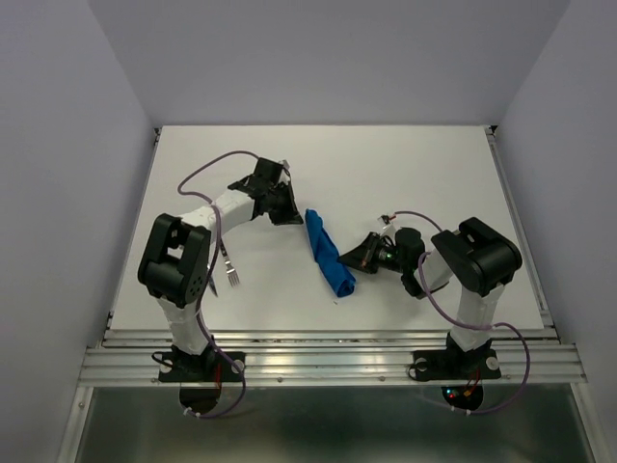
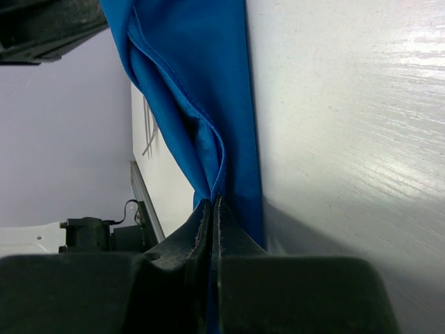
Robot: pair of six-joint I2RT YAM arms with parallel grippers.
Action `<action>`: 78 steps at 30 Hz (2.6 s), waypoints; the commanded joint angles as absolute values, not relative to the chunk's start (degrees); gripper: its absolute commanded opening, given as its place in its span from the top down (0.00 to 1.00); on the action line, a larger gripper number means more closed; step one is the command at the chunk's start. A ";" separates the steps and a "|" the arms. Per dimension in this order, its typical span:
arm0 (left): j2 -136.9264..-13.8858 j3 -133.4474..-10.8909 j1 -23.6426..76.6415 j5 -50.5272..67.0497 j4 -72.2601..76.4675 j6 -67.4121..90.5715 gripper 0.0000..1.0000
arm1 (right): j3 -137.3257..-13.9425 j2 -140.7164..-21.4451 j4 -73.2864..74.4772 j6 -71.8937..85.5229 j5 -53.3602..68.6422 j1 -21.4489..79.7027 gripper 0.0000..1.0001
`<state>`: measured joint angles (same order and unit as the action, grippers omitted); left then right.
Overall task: Fold the napkin into a case and place the utensils inside
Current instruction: Turn over the smaller rectangle folded napkin, then smooth out the smaller rectangle-folded napkin at the center of the board.
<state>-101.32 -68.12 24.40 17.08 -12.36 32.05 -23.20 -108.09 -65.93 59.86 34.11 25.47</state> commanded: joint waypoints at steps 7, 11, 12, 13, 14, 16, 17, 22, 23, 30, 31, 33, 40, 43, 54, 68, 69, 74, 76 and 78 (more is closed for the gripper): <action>-105.46 -76.73 27.33 17.67 -10.99 33.22 1.00 | -23.91 -108.28 -66.36 58.36 35.33 25.05 0.99; -106.87 -77.78 28.30 18.28 -10.99 33.49 1.00 | -24.08 -108.11 -66.36 58.54 35.77 25.05 0.99; -107.05 -77.87 28.47 18.19 -10.99 33.57 1.00 | -24.17 -108.28 -66.36 58.62 35.95 25.05 0.99; -107.31 -77.96 28.74 18.28 -10.90 33.66 1.00 | -24.60 -108.46 -66.36 58.62 36.21 25.05 0.99; -108.18 -78.92 29.44 18.89 -9.94 34.53 1.00 | -24.70 -108.63 -66.36 58.62 36.47 24.53 0.97; -108.89 -79.10 29.71 18.98 -9.76 34.72 1.00 | -24.26 -108.46 -66.36 58.62 36.39 24.52 0.96; -109.24 -79.71 29.79 19.33 -9.58 34.89 1.00 | -24.17 -108.20 -66.27 58.62 36.30 24.00 0.94; -112.14 -81.73 30.41 20.21 -8.61 35.77 1.00 | -22.86 -106.62 -65.04 57.92 35.95 23.47 0.69; -112.67 -82.61 30.76 20.39 -8.61 35.77 1.00 | -22.68 -105.48 -64.52 57.22 35.60 23.47 0.62; -116.98 -86.39 32.08 21.36 -8.44 36.74 1.00 | -21.54 -97.40 -52.67 51.69 29.81 22.94 0.28; -117.77 -86.74 32.25 21.44 -8.35 36.74 1.00 | -21.36 -95.73 -47.95 50.90 28.40 22.94 0.26; -118.56 -87.97 32.52 21.62 -8.26 37.00 1.00 | -21.36 -89.41 -41.43 47.39 22.70 22.94 0.22; -122.34 -92.46 34.01 22.94 -8.17 37.88 1.00 | -24.86 -69.10 -10.25 38.51 5.02 22.94 0.14; -123.31 -93.95 34.28 23.03 -7.65 38.06 1.00 | -26.80 -64.44 -2.93 36.04 0.54 22.94 0.15; -122.53 -96.86 34.37 21.37 -10.62 35.87 1.00 | -35.33 -64.60 8.26 34.18 -1.93 28.64 0.96; -101.81 -84.04 26.20 13.71 -17.14 31.99 1.00 | -33.39 -79.27 6.32 37.27 -9.65 37.44 0.95; -100.21 -80.98 23.32 13.19 -17.31 31.99 1.00 | -34.09 -79.63 7.11 36.05 -11.06 37.44 0.96; -89.93 -73.14 15.22 9.41 -20.47 30.06 1.00 | -37.70 -75.78 9.84 32.08 -12.92 37.44 0.94; -87.81 -70.93 12.85 7.74 -22.57 29.18 1.00 | -39.02 -74.45 9.32 31.03 -11.96 37.44 0.93; -85.09 -69.18 11.96 5.63 -23.73 28.83 1.00 | -41.56 -74.97 9.05 30.50 -12.39 37.44 0.93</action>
